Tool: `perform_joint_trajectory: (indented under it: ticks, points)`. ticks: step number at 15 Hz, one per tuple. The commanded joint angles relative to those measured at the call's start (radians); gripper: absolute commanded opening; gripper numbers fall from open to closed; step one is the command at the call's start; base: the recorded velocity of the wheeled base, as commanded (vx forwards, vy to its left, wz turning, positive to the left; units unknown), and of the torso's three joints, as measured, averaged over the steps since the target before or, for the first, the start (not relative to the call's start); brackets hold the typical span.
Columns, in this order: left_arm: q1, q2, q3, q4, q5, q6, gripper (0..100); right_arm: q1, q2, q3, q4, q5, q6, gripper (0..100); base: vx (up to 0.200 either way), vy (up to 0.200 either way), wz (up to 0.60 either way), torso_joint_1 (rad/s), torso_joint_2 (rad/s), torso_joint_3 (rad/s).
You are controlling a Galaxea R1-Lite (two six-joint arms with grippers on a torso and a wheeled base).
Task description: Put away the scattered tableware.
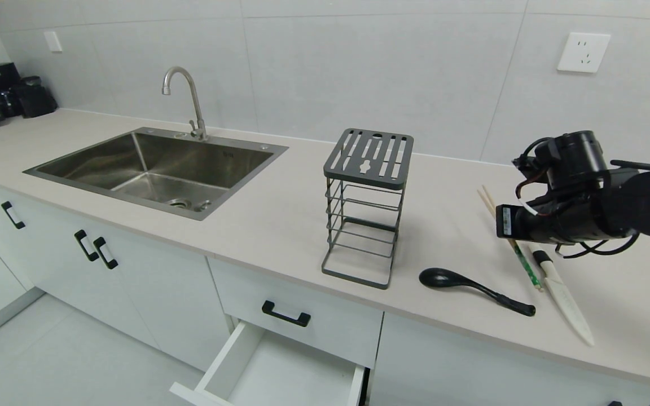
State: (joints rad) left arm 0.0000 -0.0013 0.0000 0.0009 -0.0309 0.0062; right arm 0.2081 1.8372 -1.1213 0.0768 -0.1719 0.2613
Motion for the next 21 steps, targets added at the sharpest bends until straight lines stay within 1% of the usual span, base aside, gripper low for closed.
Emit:
perform_joint_trajectory:
  ticks: [1, 5, 6, 9, 11, 12, 14, 15, 16, 18, 21]
  points:
    - [0.0, 0.001, 0.0, -0.001, 0.0, 0.0, 100, 0.005, -0.047, -0.002, -0.002, 0.002, 0.0, 0, 0.0, 0.0, 0.0, 0.0, 0.0, 0.0]
    - [0.0, 0.001, 0.0, 0.001, 0.0, 0.0, 100, 0.027, -0.133, 0.005, 0.001, 0.009, -0.02, 0, 0.0, 0.0, 0.0, 0.0, 0.0, 0.0]
    - [0.0, 0.001, 0.0, 0.001, 0.0, 0.0, 100, 0.042, -0.184, 0.006, 0.021, 0.011, -0.033, 0, 0.0, 0.0, 0.0, 0.0, 0.0, 0.0]
    - [0.0, 0.001, 0.0, 0.001, 0.0, 0.0, 100, 0.085, -0.319, 0.006, 0.141, 0.034, -0.039, 0, 0.0, 0.0, 0.0, 0.0, 0.0, 0.0]
    - [0.0, 0.001, 0.0, 0.001, 0.0, 0.0, 100, 0.128, -0.406, 0.009, 0.164, 0.046, -0.054, 0, 0.0, 0.0, 0.0, 0.0, 0.0, 0.0]
    - [0.0, 0.001, 0.0, -0.001, 0.0, 0.0, 100, 0.14, -0.446, 0.017, 0.164, 0.066, -0.085, 0, 0.0, 0.0, 0.0, 0.0, 0.0, 0.0]
    - [0.0, 0.001, 0.0, 0.001, 0.0, 0.0, 100, 0.139, -0.536, 0.055, 0.162, 0.129, -0.201, 0, 0.0, 0.0, 0.0, 0.0, 0.0, 0.0]
    - [0.0, 0.001, 0.0, 0.001, 0.0, 0.0, 100, 0.139, -0.555, 0.063, 0.161, 0.14, -0.221, 0, 0.0, 0.0, 0.0, 0.0, 0.0, 0.0]
    - [0.0, 0.001, 0.0, -0.001, 0.0, 0.0, 100, 0.142, -0.61, 0.086, 0.156, 0.175, -0.257, 0, 0.0, 0.0, 0.0, 0.0, 0.0, 0.0]
    - [0.0, 0.001, 0.0, -0.001, 0.0, 0.0, 100, 0.169, -0.653, 0.1, 0.155, 0.203, -0.277, 0, 0.0, 0.0, 0.0, 0.0, 0.0, 0.0]
    - [0.0, 0.001, 0.0, -0.001, 0.0, 0.0, 100, 0.315, -0.72, 0.097, 0.153, 0.21, -0.321, 0, 0.0, 0.0, 0.0, 0.0, 0.0, 0.0]
